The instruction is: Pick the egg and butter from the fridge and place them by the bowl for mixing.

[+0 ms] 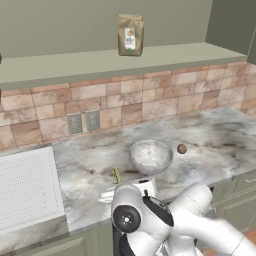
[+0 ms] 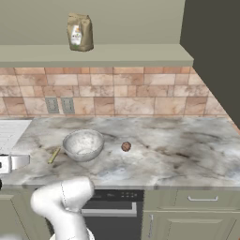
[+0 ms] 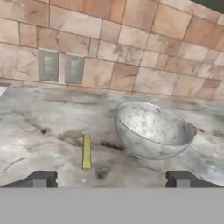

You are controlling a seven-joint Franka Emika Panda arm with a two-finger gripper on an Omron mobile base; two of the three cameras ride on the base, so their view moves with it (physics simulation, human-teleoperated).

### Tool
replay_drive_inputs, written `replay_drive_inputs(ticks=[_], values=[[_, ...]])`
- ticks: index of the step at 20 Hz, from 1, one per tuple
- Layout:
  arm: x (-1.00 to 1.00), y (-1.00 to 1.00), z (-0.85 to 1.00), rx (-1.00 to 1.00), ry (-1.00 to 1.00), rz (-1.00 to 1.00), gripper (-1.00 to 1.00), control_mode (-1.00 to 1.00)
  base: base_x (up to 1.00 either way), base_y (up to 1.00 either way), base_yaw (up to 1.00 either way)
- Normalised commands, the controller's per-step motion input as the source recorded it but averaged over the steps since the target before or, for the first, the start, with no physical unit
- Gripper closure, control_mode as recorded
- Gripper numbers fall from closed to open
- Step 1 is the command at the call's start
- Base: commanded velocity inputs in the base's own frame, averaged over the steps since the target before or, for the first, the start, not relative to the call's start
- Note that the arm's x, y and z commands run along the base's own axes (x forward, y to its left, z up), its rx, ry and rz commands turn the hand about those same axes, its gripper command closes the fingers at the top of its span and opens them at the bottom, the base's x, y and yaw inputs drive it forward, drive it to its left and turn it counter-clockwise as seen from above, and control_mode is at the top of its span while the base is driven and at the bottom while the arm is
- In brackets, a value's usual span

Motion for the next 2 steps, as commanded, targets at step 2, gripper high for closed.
replay_drive_inputs(ticks=[2], values=[[-0.68,-0.34,0.01,0.17,-0.27,-0.04,-1.00,-1.00,0.00,0.00,0.00]])
